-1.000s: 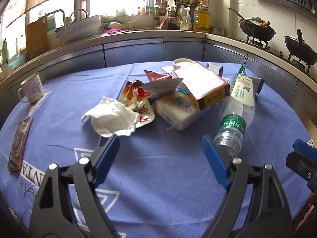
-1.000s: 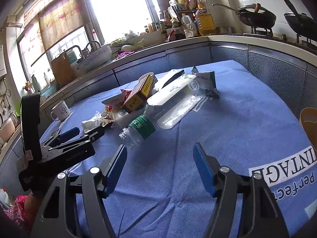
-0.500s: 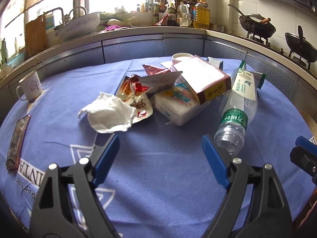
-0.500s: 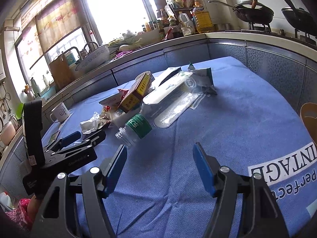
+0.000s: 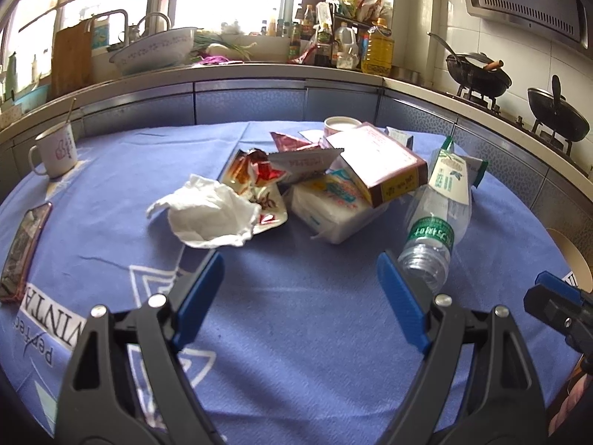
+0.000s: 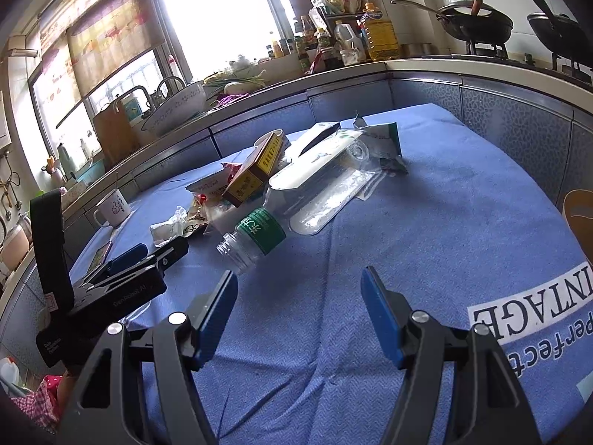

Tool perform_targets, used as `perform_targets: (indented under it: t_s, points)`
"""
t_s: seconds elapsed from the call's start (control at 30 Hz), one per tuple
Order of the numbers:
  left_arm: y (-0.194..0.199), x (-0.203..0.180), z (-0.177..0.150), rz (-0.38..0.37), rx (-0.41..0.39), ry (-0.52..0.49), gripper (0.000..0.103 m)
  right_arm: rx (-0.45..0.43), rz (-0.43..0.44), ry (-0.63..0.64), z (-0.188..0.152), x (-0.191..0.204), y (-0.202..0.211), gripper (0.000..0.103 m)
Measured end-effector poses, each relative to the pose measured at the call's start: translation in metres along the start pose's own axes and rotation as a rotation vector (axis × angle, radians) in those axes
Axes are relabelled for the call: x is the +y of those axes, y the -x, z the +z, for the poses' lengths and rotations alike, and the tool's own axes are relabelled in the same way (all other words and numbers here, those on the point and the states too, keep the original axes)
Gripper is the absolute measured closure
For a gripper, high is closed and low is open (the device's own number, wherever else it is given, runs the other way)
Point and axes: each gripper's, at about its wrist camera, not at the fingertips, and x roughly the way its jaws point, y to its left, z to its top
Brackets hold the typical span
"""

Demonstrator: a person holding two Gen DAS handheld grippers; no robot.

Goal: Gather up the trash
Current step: 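Move the left tool around the green-labelled water bottle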

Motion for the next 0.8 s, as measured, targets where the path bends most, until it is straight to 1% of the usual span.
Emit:
perform_targets:
  t_s: [0.43,0.67,0.8]
  points:
    - [0.002,0.006,-0.001,-0.031,-0.012,0.033,0.022,0.011,-0.017,-0.004,-0.001,0.000,-0.006,0.035]
    - [0.003,0.002,-0.002,-0.044,-0.015,0.008,0.022,0.025,-0.020,-0.012,-0.002,-0.002,-0.011,0.035]
    - [0.005,-0.001,-0.002,-0.063,-0.019,-0.008,0.022,0.020,-0.023,-0.024,0.000,-0.007,-0.010,0.035]
